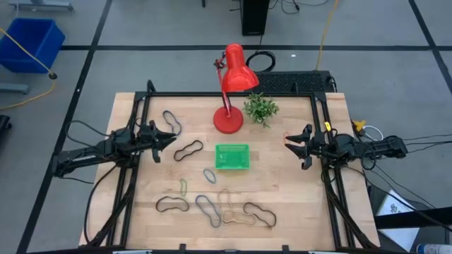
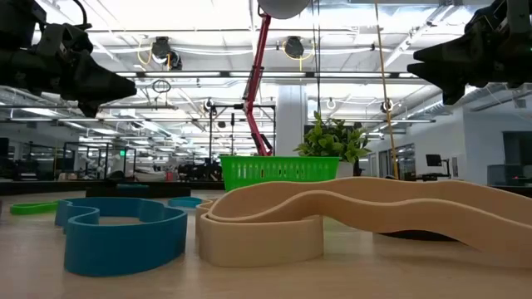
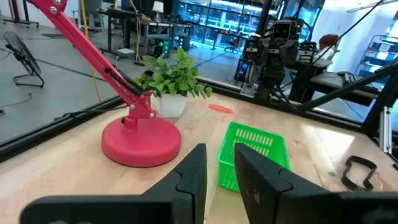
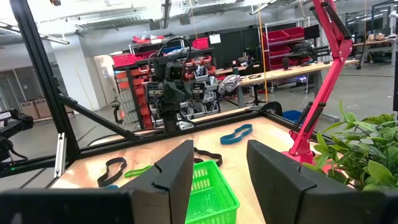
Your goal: Pick and place rubber bands into bin
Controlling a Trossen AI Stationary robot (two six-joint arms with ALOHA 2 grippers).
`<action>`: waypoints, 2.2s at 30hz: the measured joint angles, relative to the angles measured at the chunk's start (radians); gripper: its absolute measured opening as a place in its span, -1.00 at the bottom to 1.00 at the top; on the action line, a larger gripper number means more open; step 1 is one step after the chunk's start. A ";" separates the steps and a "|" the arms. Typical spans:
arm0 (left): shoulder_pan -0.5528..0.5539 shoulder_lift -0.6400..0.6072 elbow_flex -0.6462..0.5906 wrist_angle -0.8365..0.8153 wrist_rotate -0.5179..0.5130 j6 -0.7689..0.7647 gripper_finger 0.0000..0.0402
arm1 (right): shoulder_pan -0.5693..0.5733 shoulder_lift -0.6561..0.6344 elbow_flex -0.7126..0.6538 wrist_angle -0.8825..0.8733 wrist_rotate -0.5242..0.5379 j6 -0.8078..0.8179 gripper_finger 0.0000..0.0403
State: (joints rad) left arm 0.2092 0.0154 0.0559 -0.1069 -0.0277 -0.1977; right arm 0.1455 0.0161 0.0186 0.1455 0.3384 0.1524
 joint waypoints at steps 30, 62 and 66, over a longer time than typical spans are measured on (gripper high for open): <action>0.000 0.000 -0.001 0.004 0.000 0.000 -0.56 | -0.001 0.003 0.000 -0.057 0.006 -0.189 -0.29; 0.000 0.000 -0.001 0.011 -0.001 0.000 -0.56 | -0.010 0.806 0.603 -0.452 0.366 0.170 -0.29; 0.000 0.000 -0.001 0.012 -0.001 0.000 -0.56 | -0.021 0.845 0.699 -0.685 0.324 0.378 -0.29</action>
State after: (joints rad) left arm 0.2089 0.0158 0.0547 -0.0952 -0.0284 -0.1974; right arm 0.1244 0.8610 0.7176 -0.5399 0.6628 0.5301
